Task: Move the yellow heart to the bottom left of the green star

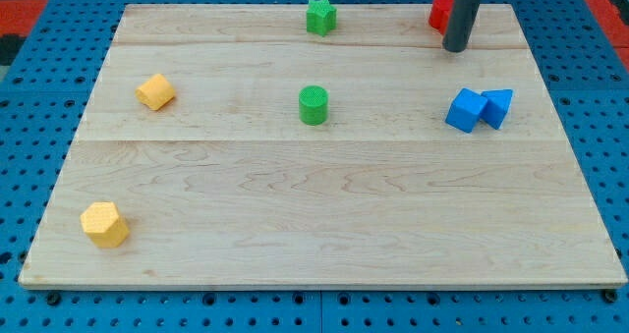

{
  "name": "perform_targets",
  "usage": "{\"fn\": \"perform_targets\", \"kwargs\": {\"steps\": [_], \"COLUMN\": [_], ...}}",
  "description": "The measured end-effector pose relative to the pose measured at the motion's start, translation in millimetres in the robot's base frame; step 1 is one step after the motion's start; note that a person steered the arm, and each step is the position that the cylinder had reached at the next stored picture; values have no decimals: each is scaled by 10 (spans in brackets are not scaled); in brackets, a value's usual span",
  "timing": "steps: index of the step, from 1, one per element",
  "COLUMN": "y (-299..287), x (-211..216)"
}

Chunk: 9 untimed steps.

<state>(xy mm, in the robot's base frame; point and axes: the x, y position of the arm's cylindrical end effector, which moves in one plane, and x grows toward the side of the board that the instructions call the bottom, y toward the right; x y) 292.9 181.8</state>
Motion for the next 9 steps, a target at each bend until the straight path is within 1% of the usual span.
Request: {"fn": "perform_targets", "kwargs": {"steps": [1, 2, 3, 4, 5, 6, 7, 8, 9], "y": [-380, -688, -732, -767, -1174, -1355, -1548, -2033, -2853], "x": [261, 306, 147, -309, -606, -547, 16, 648, 974]}}
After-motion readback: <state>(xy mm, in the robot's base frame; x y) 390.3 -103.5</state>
